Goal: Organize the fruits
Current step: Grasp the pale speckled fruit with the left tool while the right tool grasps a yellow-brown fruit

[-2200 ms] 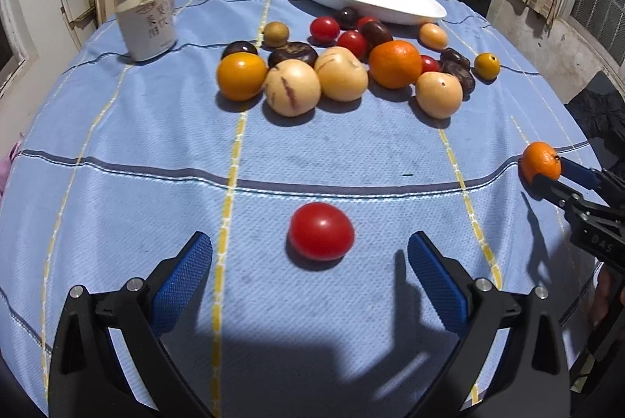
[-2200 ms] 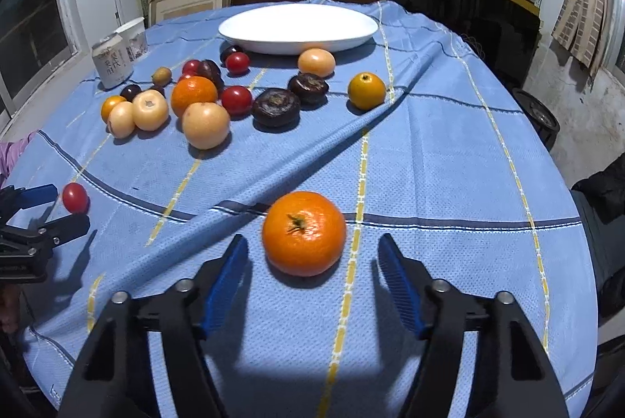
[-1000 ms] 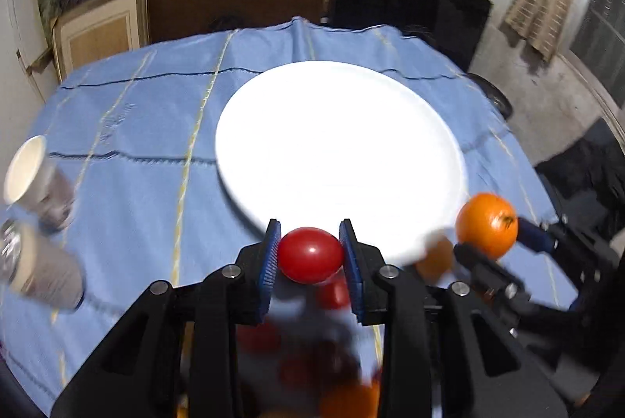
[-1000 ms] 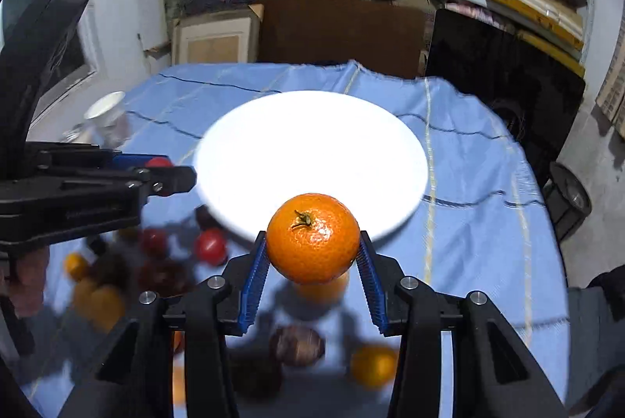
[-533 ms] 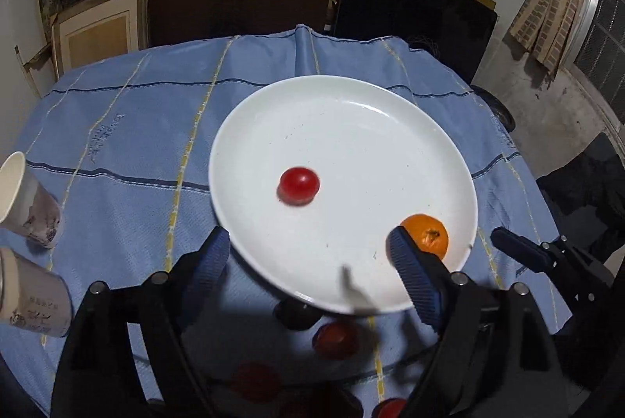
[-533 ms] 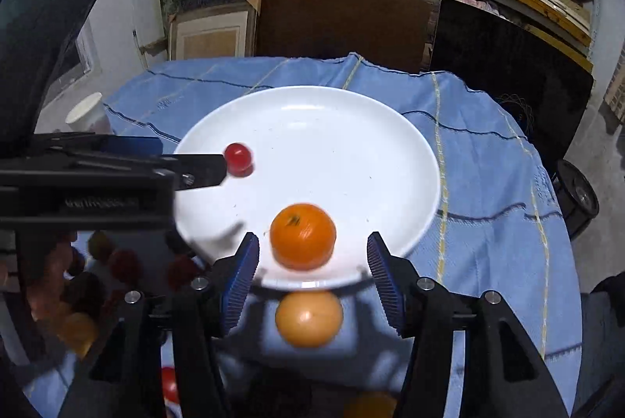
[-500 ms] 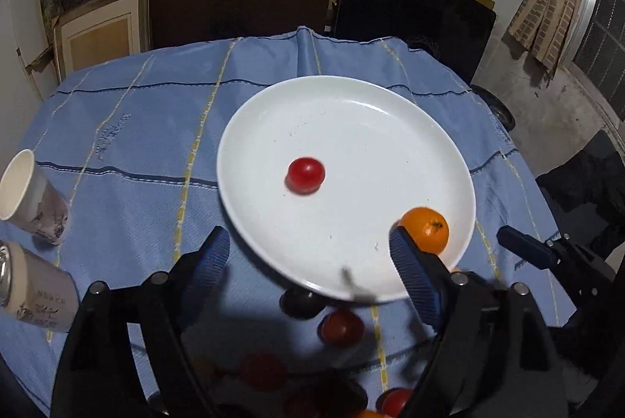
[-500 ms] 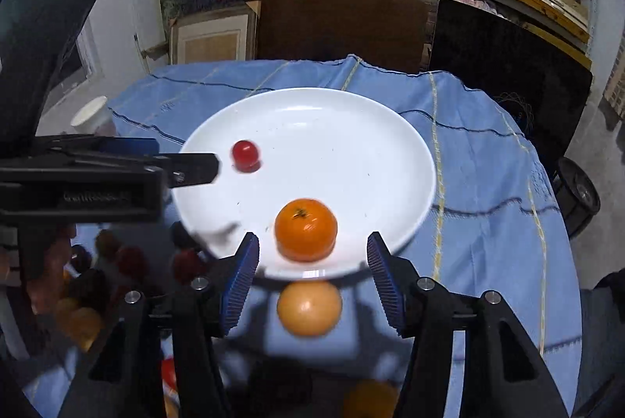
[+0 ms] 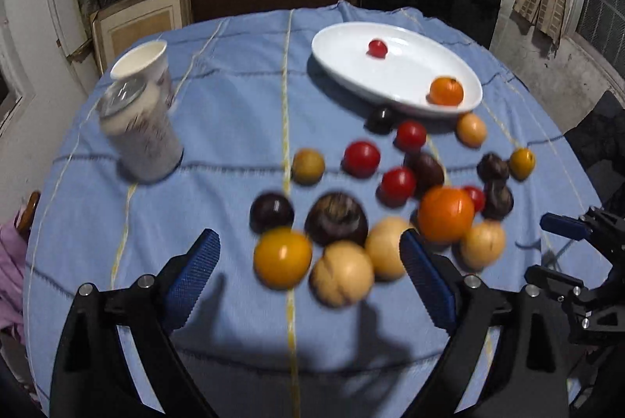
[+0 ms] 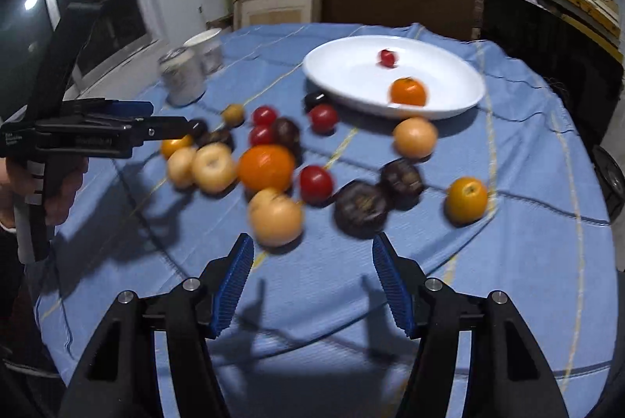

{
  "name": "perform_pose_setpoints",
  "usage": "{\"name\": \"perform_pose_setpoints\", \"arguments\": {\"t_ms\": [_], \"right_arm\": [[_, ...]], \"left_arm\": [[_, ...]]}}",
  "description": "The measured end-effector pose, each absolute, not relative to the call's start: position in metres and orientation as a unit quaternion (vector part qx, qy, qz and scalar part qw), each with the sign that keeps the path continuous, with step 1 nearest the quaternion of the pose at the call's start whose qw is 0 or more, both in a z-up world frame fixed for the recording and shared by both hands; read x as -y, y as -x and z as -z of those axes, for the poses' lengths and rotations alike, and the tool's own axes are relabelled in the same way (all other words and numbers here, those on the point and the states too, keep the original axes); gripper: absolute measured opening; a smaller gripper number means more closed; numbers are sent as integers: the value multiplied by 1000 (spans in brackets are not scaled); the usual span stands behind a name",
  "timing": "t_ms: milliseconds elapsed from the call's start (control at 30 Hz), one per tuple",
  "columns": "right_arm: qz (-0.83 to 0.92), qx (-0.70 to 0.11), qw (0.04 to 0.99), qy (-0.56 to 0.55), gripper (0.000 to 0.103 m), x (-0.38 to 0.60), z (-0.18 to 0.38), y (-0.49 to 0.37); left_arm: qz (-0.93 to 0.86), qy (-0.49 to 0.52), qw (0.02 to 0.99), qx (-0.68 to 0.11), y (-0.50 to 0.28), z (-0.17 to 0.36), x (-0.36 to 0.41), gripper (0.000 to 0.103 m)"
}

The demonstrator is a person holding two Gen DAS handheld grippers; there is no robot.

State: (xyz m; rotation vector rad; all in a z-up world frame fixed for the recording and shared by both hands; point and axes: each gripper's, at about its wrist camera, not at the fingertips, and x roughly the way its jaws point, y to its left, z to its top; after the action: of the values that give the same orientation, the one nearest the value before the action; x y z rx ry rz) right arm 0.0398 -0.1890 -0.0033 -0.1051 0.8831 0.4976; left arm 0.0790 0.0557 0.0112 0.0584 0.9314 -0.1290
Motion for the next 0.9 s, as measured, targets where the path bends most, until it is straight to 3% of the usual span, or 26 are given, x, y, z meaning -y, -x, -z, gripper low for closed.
{"name": "perform_pose_setpoints", "arguments": {"t_ms": [233,367,567,633,700,900], "right_arm": [[-244,-451,857,53,63,151,22,-55],[-219,-468,854,60,43,139,32,-72],[-219,-469,855,34,42,151,32,-68],[-219,-469,855,25,42,158,31,-62],[-218,-470,855,12,42,168,31,-56],[-219,-467,857,-14,42,186,29,-44]], "left_arm": [[64,-32,879,-471,-46,10,-59,91],[59,-25,872,-486,-48,19,-57,91],[56,-3,869,-491,-62,23,-53,90],[55,6,868,-494,-68,24,-52,74],[61,19,862,-503,-75,27,-51,68],[45,33,863,-502,-93,29,-47,67]]}}
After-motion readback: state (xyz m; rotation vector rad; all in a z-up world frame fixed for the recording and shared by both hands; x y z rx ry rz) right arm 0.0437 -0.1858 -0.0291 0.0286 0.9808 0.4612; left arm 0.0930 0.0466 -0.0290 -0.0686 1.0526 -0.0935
